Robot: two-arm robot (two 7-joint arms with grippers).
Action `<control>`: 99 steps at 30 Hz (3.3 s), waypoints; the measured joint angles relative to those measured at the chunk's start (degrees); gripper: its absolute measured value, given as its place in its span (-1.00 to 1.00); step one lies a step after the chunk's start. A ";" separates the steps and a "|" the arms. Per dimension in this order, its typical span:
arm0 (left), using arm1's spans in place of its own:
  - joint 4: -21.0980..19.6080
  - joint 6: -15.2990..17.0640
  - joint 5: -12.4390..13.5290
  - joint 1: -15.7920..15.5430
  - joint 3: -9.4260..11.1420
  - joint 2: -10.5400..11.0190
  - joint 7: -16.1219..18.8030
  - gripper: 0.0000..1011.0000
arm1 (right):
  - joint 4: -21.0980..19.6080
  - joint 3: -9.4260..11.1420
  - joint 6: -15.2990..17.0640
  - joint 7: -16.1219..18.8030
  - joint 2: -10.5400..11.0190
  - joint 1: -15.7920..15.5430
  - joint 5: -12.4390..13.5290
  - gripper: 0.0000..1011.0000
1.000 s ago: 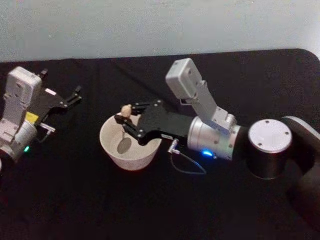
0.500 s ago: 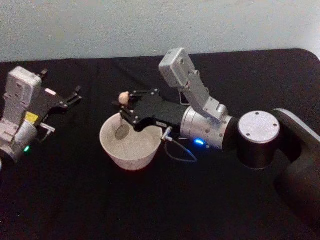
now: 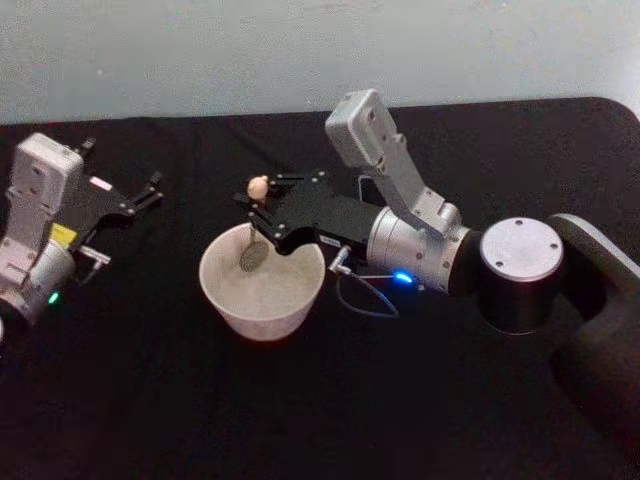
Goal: Pick up the stirring spoon with one hand, stir inside the cup, then place it back in its original position.
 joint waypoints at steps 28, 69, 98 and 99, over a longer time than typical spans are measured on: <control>0.00 0.00 0.00 0.00 0.00 0.00 0.00 0.98 | -11.03 5.82 4.76 -0.20 4.76 1.27 6.71 -0.58; 0.00 0.00 0.00 0.00 0.00 0.00 0.00 0.98 | -22.39 14.57 14.10 -6.69 14.30 -5.23 10.19 -0.58; 0.00 0.00 0.00 0.00 0.00 0.00 0.00 0.98 | -17.18 11.29 18.35 -7.94 12.65 -5.20 7.70 -0.58; 0.00 0.00 0.00 0.00 0.00 0.00 0.00 0.98 | -17.05 11.25 18.55 -7.98 12.57 -5.26 7.63 -0.58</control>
